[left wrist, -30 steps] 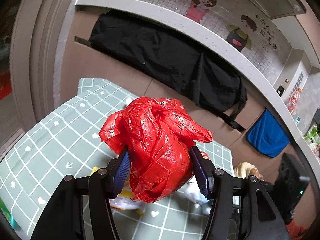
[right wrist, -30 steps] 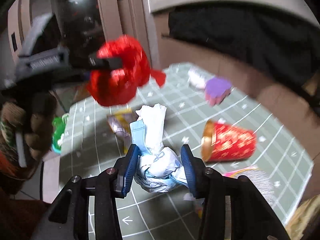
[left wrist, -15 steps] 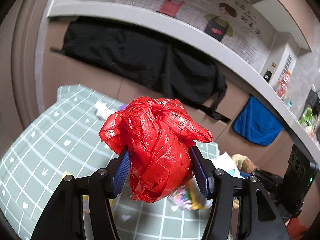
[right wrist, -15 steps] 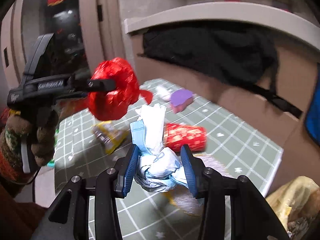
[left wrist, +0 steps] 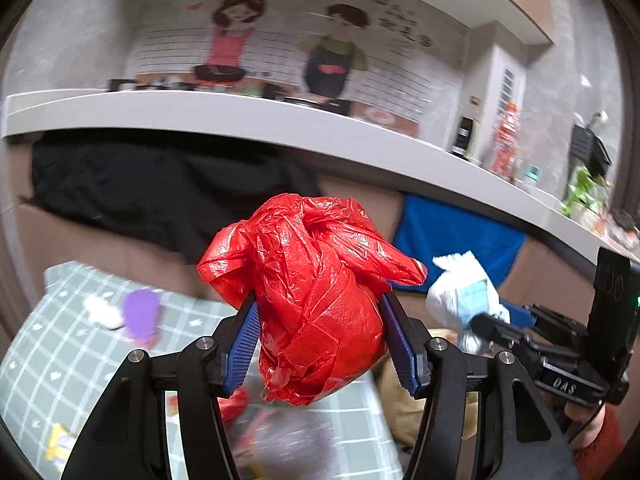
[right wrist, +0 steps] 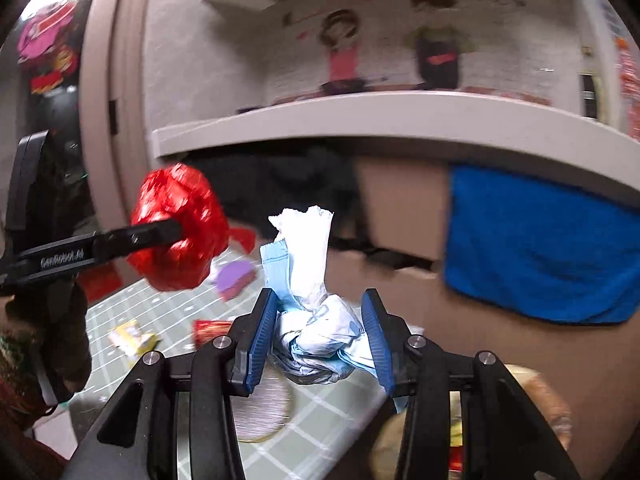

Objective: Collect trash
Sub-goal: 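Carry the red bag and tissue bundle over the bin and open both grippers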

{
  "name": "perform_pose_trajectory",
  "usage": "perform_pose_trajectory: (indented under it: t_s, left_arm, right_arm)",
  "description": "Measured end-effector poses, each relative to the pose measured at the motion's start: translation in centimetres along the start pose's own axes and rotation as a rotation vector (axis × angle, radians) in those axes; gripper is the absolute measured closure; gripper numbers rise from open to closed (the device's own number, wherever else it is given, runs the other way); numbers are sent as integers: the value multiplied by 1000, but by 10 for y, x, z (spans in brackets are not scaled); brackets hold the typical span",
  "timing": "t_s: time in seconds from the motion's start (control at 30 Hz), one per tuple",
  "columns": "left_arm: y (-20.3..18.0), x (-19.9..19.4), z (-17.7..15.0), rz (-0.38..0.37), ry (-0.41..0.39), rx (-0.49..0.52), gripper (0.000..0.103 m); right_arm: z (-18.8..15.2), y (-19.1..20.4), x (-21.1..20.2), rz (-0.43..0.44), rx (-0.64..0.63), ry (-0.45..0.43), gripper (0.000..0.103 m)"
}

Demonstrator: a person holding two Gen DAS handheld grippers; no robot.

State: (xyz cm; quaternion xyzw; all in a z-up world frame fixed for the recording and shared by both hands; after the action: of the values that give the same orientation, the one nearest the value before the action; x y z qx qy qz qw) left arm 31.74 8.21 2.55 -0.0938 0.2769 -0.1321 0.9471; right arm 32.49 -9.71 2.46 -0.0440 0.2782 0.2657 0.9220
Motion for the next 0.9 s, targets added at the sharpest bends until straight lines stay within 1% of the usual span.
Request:
perform_pose_trajectory:
  t_s: [0.13,0.23,0.33,0.43,0.5,0.7,0.9]
  left_arm:
    - [-47,27,1,-51,17,53,44]
    - [-85,49,-4,-102,44,92,44]
    - [-115,68,-12,-154,70,127,44]
    - [-141,83,-20,-185,99,152,44]
    - [-152,93,-25,-197,118,160,44]
    - [-165,113,-40,-201,166,158,44]
    - [-168,126,-50,-178,193,161,44]
  right_arm:
    - [-8,-50,-24,-78,56,-19,62]
    - [-15,-83,-40,-133,97,-29,62]
    - [-24,-105,-53,-172,133,-40,62]
    - [-35,-130,-65,-206,176,-43,62]
    - [-40,-140,-66,-220,195,-36,62]
    - [-59,-165,-68,-239,249,-23,62]
    - [-71,-169,-60,-238,261,-4,62]
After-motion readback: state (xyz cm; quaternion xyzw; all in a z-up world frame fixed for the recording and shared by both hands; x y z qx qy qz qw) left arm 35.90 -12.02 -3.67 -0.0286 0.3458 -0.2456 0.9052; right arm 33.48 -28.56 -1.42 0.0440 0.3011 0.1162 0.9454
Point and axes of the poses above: each gripper's, at about its wrist camera, not at the fingertips, and x roughly the way its jaws point, y to its left, z to its top, the point moved 7 cm from there along x, roughly the way its jaws point, and after that the axes turned 8 degrees about y, right-handed, at the moved point
